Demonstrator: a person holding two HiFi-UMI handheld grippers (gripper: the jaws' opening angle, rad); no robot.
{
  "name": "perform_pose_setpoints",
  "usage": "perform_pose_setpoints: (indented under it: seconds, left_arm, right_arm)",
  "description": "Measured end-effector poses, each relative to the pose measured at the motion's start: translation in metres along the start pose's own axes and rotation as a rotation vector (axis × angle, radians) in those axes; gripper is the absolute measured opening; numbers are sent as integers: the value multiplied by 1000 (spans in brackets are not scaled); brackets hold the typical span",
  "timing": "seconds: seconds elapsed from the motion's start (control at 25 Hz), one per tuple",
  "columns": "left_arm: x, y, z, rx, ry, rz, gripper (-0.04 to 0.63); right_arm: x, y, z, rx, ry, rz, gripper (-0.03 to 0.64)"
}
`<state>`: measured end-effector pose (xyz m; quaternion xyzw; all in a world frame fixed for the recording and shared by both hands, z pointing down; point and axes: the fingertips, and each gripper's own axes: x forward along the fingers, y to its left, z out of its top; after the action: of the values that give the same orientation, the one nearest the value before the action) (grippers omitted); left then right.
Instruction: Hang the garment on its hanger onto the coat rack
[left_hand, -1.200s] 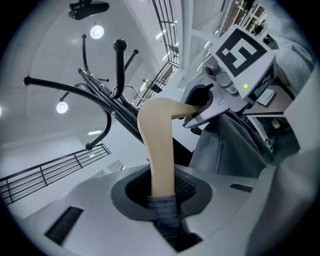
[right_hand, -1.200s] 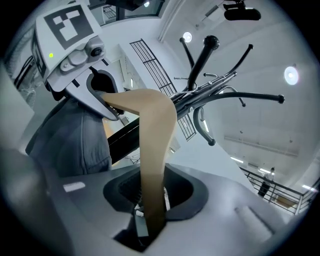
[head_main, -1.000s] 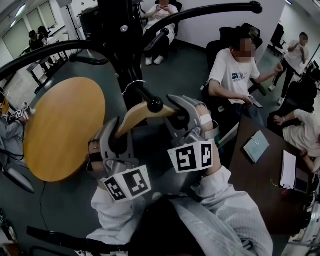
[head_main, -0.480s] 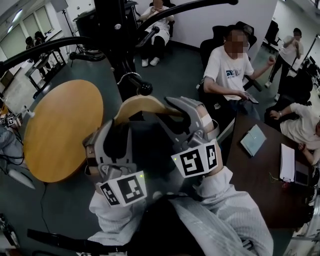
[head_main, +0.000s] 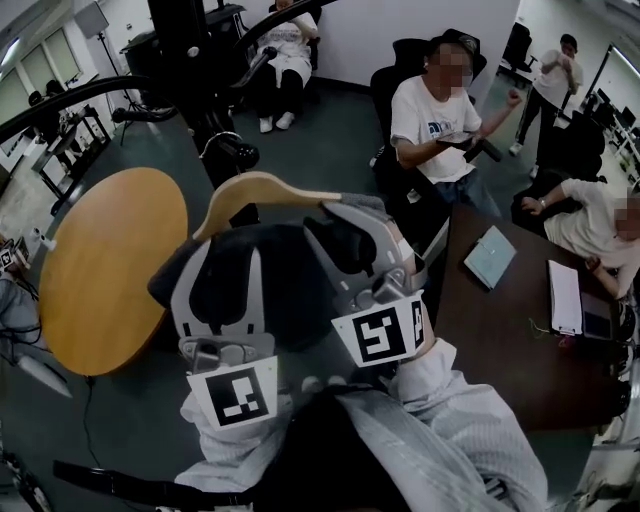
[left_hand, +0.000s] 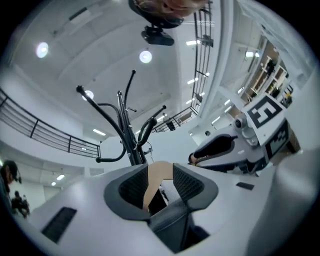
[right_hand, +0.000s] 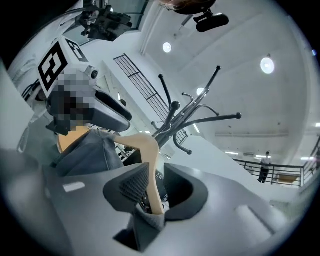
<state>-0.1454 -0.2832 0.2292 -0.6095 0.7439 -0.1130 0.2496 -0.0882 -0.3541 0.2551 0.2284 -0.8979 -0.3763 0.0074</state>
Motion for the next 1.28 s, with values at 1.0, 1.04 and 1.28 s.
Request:
perform_pose_setpoints:
  seconds: [1.0, 1.04, 1.28]
  left_arm:
    - [33, -42, -1, -324, -33, -113, 5]
    - [33, -41, -1, -325, -31, -115, 5]
    - [37, -45, -2, -329, -23, -120, 5]
  right_arm:
    - [-26, -29, -24, 339, 51, -135, 0]
    - [-25, -29, -24, 336, 54, -133, 0]
    - [-26, -31, -27, 338, 53, -130, 0]
